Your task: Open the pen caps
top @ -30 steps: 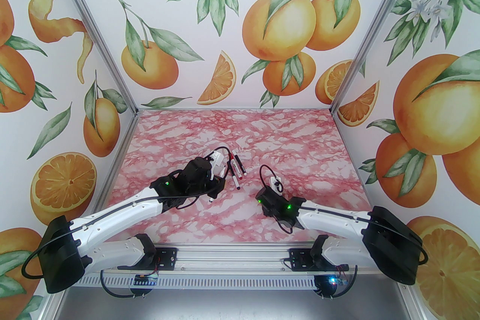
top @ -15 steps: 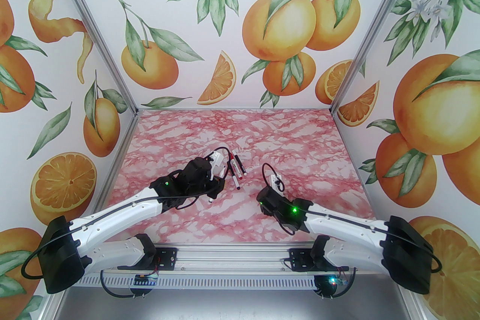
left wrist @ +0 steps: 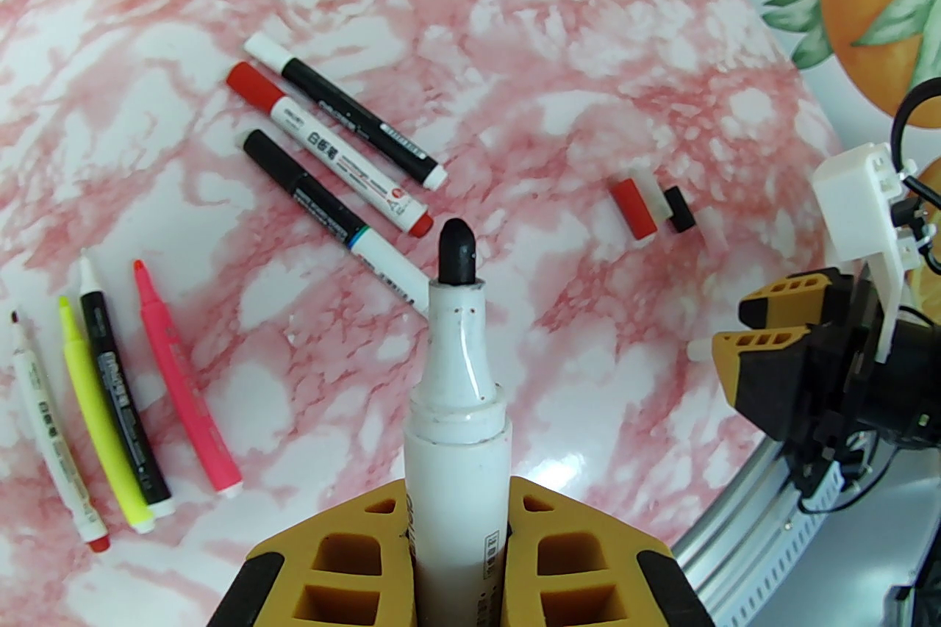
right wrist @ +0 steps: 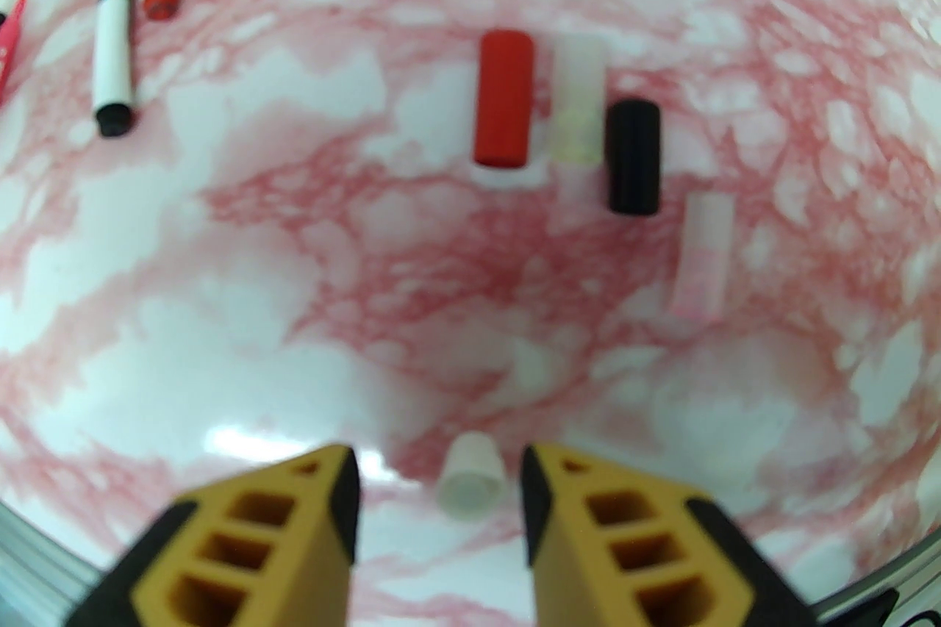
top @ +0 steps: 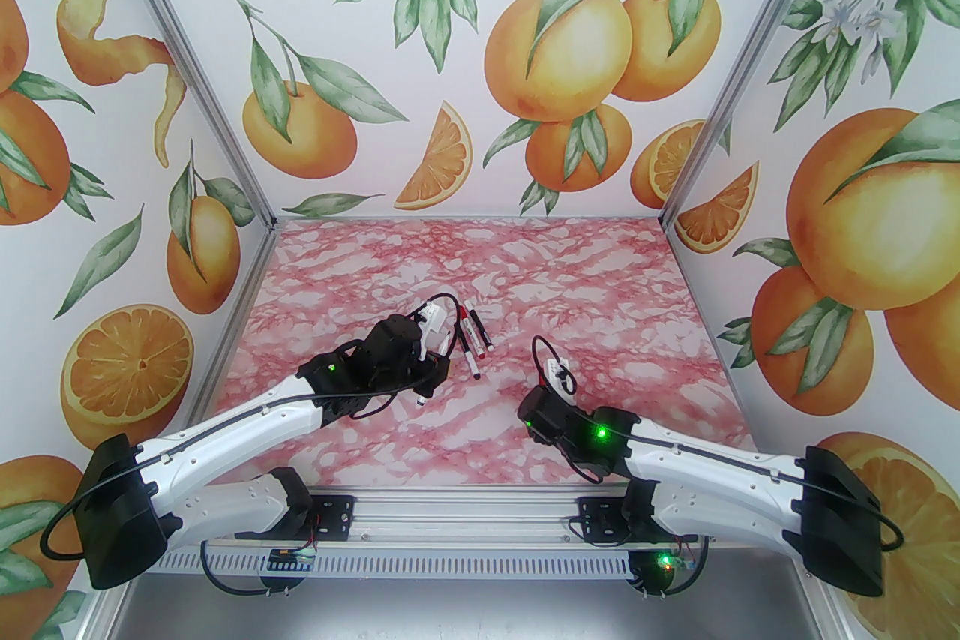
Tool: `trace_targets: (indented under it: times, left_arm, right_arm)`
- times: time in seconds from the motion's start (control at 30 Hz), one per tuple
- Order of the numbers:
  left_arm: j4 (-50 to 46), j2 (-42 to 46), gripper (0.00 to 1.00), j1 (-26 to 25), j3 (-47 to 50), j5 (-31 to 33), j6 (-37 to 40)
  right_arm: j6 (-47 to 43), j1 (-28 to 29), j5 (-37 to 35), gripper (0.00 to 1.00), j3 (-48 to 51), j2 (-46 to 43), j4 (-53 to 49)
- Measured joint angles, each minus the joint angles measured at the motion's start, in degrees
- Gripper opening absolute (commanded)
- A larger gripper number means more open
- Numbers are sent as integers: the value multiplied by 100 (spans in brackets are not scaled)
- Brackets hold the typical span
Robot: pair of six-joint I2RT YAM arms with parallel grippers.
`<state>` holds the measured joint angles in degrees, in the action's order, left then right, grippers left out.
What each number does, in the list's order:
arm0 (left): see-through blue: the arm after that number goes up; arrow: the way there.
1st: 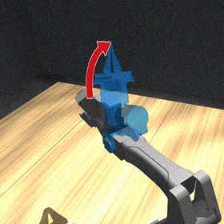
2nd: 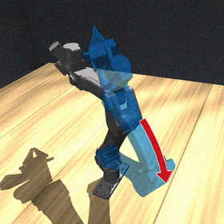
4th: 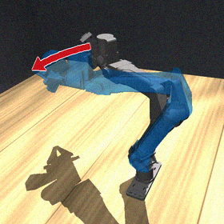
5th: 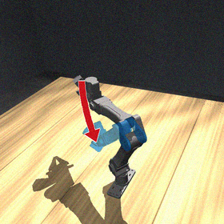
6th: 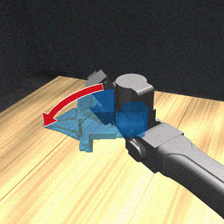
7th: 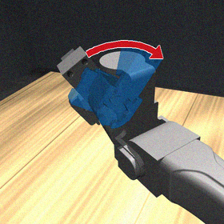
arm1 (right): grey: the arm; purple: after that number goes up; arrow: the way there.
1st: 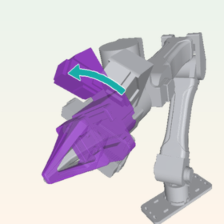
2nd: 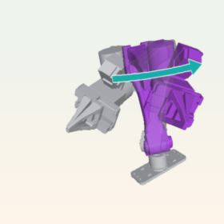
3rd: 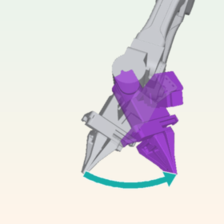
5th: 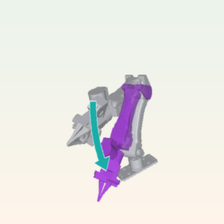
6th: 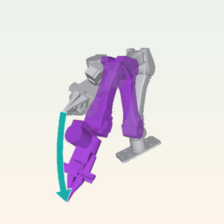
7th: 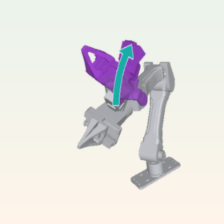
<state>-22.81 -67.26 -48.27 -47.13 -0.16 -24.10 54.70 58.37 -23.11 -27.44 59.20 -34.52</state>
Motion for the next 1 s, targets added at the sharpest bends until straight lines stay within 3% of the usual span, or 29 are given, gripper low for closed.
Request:
trace_targets:
  times: [1.0]
  left_arm:
    - [2,-7,4,2,0,-42,0]
  right_arm:
    - [103,0,24,32,52,459,96]
